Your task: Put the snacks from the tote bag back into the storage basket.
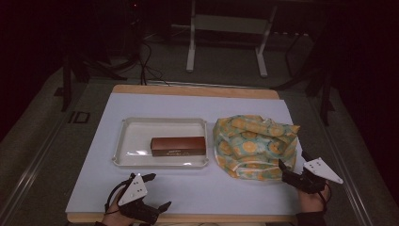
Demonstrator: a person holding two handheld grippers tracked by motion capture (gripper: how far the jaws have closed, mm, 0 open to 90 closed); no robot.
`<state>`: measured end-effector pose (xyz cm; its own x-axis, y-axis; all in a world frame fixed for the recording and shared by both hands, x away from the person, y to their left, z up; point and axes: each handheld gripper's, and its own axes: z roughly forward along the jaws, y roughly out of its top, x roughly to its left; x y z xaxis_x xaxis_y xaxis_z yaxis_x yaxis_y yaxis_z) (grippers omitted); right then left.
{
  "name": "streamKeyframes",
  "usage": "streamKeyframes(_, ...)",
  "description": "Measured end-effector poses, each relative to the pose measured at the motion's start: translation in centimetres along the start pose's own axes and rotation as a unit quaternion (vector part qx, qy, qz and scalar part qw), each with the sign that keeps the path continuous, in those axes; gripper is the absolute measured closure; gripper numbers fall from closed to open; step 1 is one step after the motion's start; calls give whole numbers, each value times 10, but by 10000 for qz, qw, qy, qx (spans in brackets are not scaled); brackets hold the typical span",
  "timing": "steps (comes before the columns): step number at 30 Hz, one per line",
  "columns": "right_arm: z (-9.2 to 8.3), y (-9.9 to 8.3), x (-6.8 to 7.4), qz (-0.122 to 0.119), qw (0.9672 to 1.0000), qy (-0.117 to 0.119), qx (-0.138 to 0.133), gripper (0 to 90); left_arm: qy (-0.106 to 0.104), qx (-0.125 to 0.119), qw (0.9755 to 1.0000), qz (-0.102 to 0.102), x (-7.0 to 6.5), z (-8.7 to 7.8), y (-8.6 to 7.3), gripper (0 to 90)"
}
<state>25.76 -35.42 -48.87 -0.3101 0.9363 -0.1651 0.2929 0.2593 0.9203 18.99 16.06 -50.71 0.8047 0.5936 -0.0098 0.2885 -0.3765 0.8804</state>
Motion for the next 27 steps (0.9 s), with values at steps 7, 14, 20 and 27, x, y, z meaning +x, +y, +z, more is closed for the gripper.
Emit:
streamKeyframes(7,1,-2,-5,91,9999,100,-86,119,-10,11,10000,6,0,1,0,0)
streamKeyframes(14,7,-5,-10,279,9994,183,47,120,3,19,10000,0,-1,1,0,0)
streamKeyframes(20,6,-4,-11,312,9993,228,-20,120,10,19,10000,-4,-1,1,0,0)
streamKeyframes(27,6,-5,-13,348,9993,110,-13,121,10,15,10000,-8,-1,1,1,0)
